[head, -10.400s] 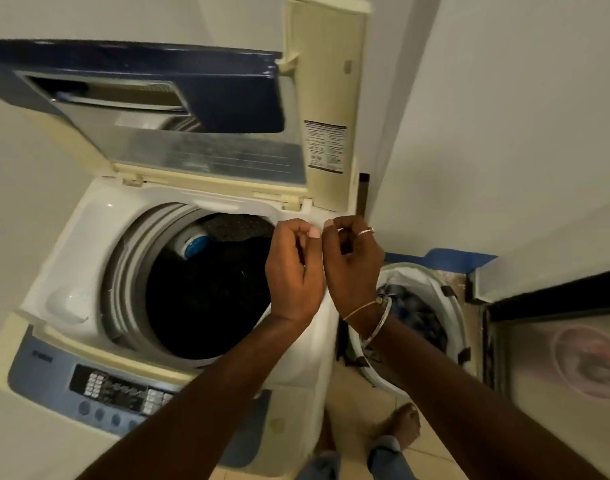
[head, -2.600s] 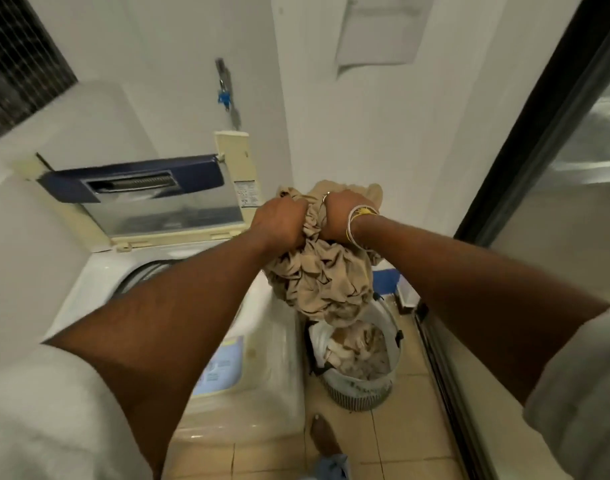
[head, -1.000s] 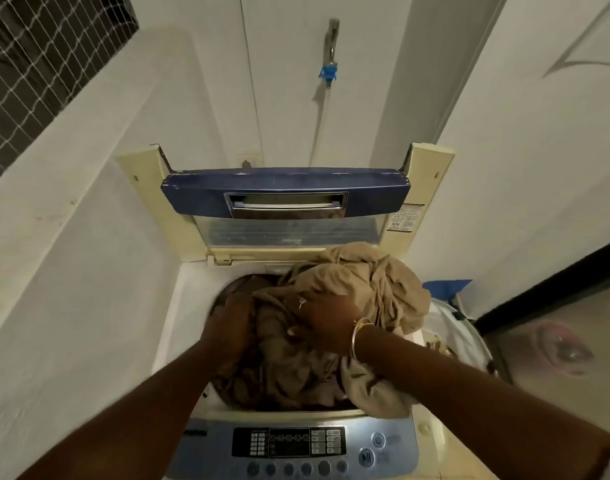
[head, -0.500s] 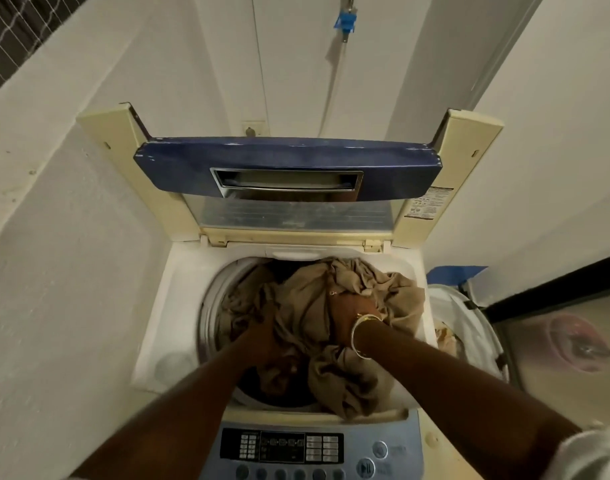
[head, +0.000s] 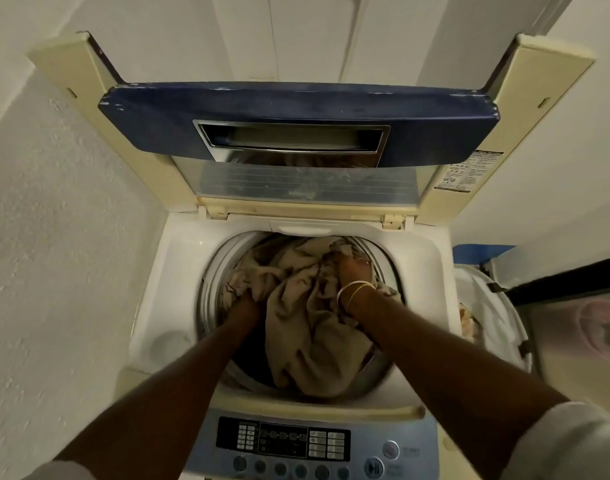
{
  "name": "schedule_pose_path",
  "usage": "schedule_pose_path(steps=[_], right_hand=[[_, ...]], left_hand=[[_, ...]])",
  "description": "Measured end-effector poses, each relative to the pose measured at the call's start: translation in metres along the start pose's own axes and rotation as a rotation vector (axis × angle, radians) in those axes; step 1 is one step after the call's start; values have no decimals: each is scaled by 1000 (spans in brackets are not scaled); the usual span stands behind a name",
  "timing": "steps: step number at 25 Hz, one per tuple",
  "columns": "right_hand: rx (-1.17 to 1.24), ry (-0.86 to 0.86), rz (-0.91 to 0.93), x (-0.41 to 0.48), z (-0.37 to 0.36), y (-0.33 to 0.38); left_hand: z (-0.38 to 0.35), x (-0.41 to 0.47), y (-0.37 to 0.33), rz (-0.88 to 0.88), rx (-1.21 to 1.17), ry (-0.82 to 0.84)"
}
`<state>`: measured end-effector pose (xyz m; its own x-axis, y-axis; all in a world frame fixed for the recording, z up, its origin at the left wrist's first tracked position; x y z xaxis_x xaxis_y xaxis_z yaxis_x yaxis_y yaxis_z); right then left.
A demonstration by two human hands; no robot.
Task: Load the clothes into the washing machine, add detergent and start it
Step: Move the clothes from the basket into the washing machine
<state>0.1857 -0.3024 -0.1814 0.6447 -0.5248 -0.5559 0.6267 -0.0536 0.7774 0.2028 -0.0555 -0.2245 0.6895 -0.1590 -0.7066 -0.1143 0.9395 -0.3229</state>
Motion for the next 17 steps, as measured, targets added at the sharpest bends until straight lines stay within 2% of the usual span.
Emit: schedule_pose_path(steps=[1, 2, 3, 5, 7, 8, 10, 11, 13, 15, 17], right_hand=[[-82, -89, 137, -1, 5, 4], [-166, -49, 225, 5, -5, -3], [-302, 21, 286, 9, -15, -12], [-679, 278, 357, -2, -36, -24], [-887, 339, 392, -16, -30, -13], [-884, 342, 428, -20, -25, -6], [-985, 409, 635, -35, -33, 9], [-1102, 465, 798, -42, -42, 10], [-1446, 590, 1047, -42, -56, -10], [-1495, 665, 869, -15, -46, -31], [-1479, 618, 633, 7, -34, -43]], left_hand=[[6, 2, 1, 10, -59, -25], [13, 0, 1, 0, -110, -73], [20, -2, 2, 21, -176, -156], [40, -22, 2, 27, -261, -396], [59, -40, -11, -145, -148, -583], [58, -44, -29, -311, 11, -556], [28, -46, -59, -591, 436, -367], [13, -42, -64, -630, 611, -314], [-4, -19, -60, -524, 751, -251], [-22, 3, -49, -359, 886, -183], [-30, 15, -44, -334, 1000, -201]])
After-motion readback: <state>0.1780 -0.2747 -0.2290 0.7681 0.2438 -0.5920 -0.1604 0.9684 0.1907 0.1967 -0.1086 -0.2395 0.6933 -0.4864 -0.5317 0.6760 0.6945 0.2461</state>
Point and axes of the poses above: each hand's wrist, its own x-axis towards the middle knuckle, its own z-axis out of the back of the hand, y = z × x, the point moved 8 cm from there along x, towards the middle knuckle, and after that the axes turned 7 degrees about z, right-handed, at the moved point
